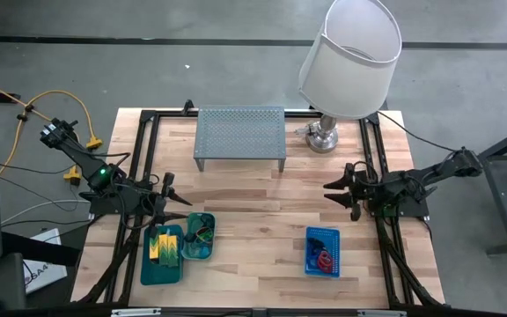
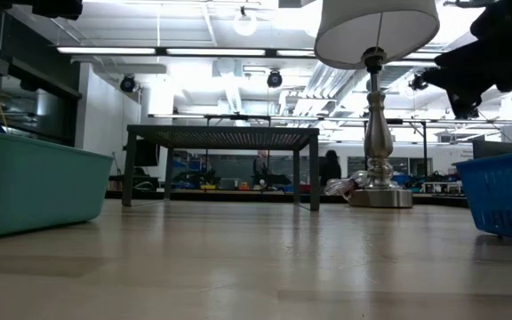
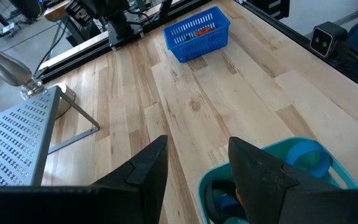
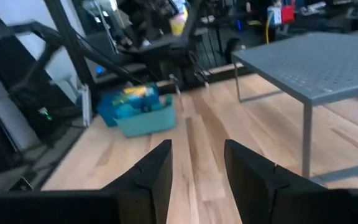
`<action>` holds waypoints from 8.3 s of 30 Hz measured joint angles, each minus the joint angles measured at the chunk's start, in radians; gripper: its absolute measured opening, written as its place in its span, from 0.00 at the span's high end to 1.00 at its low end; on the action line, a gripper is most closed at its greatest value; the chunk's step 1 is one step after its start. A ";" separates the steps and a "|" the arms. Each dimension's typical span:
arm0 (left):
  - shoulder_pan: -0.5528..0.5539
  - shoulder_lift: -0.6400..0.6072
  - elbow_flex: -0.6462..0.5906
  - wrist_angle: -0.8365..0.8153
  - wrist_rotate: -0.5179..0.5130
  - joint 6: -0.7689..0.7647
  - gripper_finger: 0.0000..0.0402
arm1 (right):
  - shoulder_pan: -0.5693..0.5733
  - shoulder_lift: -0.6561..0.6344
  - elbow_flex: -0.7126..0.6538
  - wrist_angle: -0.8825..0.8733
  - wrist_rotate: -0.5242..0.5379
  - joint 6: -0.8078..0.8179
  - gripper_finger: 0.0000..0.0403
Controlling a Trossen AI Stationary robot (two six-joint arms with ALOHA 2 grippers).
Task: Pick & Place Office Desk Supplies
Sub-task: Put the light blue bin with box of crayons on the shelf
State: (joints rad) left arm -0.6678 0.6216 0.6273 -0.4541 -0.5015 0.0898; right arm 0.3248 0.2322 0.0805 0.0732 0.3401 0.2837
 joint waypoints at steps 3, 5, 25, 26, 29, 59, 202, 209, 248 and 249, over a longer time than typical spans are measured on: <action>0.000 0.000 0.000 0.000 0.000 0.000 0.60 | 0.000 -0.060 -0.033 0.012 -0.010 0.000 0.67; 0.000 0.000 0.000 0.000 0.000 0.000 0.60 | 0.000 -0.095 -0.049 0.015 -0.010 0.000 0.67; 0.000 0.000 0.000 0.000 0.000 0.000 0.60 | 0.000 -0.176 -0.072 -0.024 -0.140 -0.028 0.67; 0.000 0.000 0.000 0.000 0.000 0.000 0.60 | 0.000 -0.175 -0.072 -0.029 -0.161 -0.031 0.67; 0.000 0.000 0.000 0.000 0.000 0.000 0.60 | 0.000 -0.175 -0.072 -0.041 -0.238 -0.049 0.67; 0.000 0.000 0.000 0.000 0.000 0.000 0.60 | 0.000 -0.174 -0.073 -0.063 -0.343 -0.045 0.67; -0.150 0.330 0.055 -0.628 0.328 -1.255 0.60 | 0.000 -0.174 -0.074 -0.062 -0.343 -0.045 0.67; -0.133 0.332 0.055 -0.612 0.336 -1.190 0.60 | 0.000 -0.174 -0.074 -0.062 -0.343 -0.045 0.67; 0.029 0.528 0.055 -0.486 0.478 -0.844 0.60 | 0.000 -0.174 -0.074 -0.062 -0.343 -0.045 0.67; 0.031 0.535 0.055 -0.480 0.483 -0.844 0.60 | 0.000 -0.174 -0.074 -0.062 -0.343 -0.045 0.67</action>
State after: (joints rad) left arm -0.6367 1.1564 0.6823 -0.9339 -0.0188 -0.7540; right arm 0.3248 0.0582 0.0070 0.0116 -0.0032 0.2386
